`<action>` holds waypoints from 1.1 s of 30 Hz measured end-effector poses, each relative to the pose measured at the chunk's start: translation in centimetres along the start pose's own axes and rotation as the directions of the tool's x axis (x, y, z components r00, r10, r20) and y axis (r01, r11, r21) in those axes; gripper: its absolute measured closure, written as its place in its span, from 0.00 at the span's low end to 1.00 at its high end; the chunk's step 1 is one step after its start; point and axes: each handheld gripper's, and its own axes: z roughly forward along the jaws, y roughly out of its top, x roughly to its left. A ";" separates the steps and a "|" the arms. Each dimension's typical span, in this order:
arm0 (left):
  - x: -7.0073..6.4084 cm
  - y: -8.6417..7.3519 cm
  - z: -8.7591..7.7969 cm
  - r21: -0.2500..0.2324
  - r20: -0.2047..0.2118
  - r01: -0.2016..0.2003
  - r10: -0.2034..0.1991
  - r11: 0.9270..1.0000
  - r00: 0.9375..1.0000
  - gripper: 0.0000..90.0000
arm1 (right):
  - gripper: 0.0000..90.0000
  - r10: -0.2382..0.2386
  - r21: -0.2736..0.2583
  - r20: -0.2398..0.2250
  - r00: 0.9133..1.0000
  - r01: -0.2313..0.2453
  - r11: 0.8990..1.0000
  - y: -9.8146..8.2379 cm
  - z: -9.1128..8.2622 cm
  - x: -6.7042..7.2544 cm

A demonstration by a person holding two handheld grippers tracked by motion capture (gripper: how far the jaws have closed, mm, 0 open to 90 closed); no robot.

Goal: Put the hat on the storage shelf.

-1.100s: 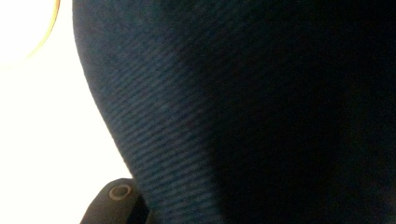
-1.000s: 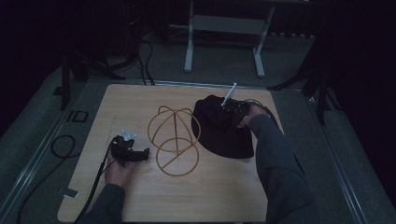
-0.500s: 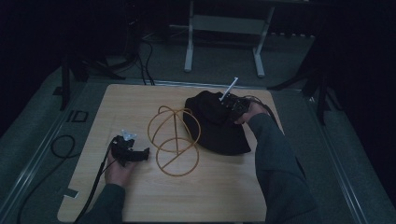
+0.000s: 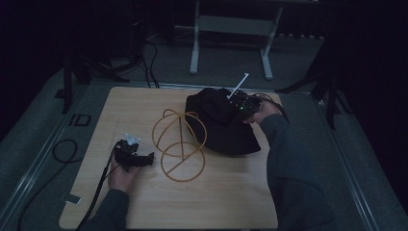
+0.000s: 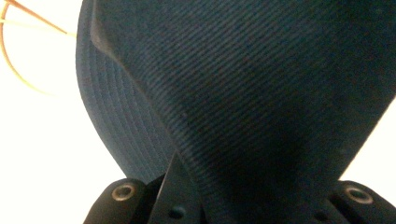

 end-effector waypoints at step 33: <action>0.0 0.0 0.0 -0.001 -0.001 -0.002 0.002 1.000 1.000 0.02 | 0.97 0.021 -0.079 -0.024 1.000 -0.022 0.997 -2.7 -5.7 -1.4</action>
